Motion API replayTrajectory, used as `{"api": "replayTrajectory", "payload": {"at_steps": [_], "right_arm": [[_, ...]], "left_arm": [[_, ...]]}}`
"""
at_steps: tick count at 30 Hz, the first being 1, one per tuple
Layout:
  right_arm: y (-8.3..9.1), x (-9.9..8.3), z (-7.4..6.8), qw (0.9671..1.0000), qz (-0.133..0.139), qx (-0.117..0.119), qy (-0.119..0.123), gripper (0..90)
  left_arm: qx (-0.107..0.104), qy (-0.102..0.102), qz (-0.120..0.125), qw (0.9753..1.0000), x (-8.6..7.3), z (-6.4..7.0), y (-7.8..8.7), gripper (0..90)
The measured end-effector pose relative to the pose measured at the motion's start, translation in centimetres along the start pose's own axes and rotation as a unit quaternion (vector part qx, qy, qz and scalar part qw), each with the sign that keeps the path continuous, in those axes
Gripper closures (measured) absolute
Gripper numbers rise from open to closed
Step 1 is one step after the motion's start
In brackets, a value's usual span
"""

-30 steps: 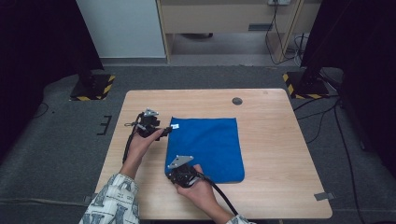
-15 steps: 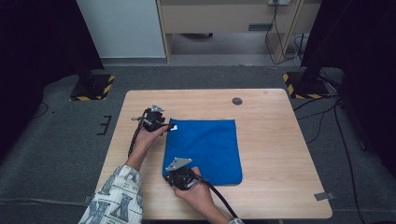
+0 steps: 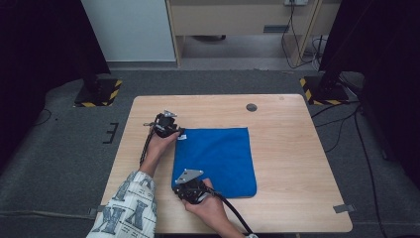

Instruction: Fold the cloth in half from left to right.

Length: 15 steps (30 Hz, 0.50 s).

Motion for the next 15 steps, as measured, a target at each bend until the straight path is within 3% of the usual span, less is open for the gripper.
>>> {"api": "replayTrajectory", "payload": {"at_steps": [8,11,14,15], "right_arm": [[0.25,-0.05,0.1,1.0,0.001,0.001,-0.002,86.9],[0.31,-0.18,0.22,1.0,0.001,0.001,-0.003,86.9],[0.38,-0.19,0.2,1.0,0.003,-0.001,-0.003,86.9],[0.55,-0.11,0.11,1.0,0.004,-0.001,-0.003,86.9]], "left_arm": [[-0.028,0.006,-0.014,0.9995,-0.28,0.58,-0.72,68.2],[-0.028,0.005,-0.019,0.9994,-0.43,0.52,-0.79,76.6],[-0.023,0.009,-0.011,0.9996,-0.26,0.22,-0.62,88.0],[-0.035,0.018,-0.004,0.9992,-0.09,0.19,-0.44,88.6]]}}
Point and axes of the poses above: each handheld gripper's, and its own axes: y roughly backward along the jaws, x roughly out of its top, z roughly to its right, the point moved 6 cm from there along -y, roughly forward along the jaws, and after that the axes turned 11 degrees about x, right-handed, at the moved point
